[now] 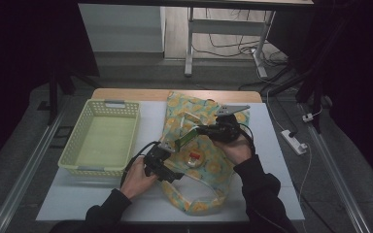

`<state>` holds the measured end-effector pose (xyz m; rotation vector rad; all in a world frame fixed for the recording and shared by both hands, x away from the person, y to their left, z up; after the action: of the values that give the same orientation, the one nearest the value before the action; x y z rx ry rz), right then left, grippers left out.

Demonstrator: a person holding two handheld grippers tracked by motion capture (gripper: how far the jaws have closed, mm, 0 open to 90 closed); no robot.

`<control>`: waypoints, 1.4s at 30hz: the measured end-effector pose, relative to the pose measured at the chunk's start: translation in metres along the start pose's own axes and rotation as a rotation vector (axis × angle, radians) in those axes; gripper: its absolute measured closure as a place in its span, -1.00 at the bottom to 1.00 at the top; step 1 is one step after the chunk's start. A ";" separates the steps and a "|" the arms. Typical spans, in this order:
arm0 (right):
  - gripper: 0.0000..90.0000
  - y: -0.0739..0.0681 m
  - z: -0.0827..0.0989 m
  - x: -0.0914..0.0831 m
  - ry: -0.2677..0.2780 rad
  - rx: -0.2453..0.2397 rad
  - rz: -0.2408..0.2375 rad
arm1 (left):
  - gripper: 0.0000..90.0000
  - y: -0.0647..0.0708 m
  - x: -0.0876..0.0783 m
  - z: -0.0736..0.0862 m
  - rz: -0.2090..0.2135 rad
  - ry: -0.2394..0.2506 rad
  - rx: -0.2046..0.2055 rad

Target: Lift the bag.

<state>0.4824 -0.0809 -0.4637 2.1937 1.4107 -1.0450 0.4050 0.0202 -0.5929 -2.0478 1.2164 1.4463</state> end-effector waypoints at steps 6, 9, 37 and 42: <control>0.94 0.000 0.000 0.000 0.000 -0.001 0.000 | -1.00 -0.003 0.012 0.005 -0.033 -0.039 0.019; 0.93 0.000 0.000 0.000 0.000 -0.001 -0.001 | -0.99 -0.005 0.017 0.007 -0.052 -0.056 0.027; 0.93 -0.001 0.000 0.001 -0.003 -0.003 0.000 | 0.98 -0.002 0.010 0.009 -0.094 -0.115 0.021; 0.93 -0.001 0.000 0.001 -0.002 -0.002 -0.001 | 0.99 -0.002 0.009 0.008 -0.098 -0.121 0.008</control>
<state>0.4819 -0.0795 -0.4645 2.1894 1.4117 -1.0455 0.4027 0.0223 -0.6046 -1.9557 1.0576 1.4931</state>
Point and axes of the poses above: each handheld gripper's, and its own axes: x roughly forward along the jaws, z roughly out of its underside, y roughly to its right, the point moved 10 cm from there along x, roughly forward along the jaws, and after that the axes turned 14 degrees about -y, right-handed, at the moved point
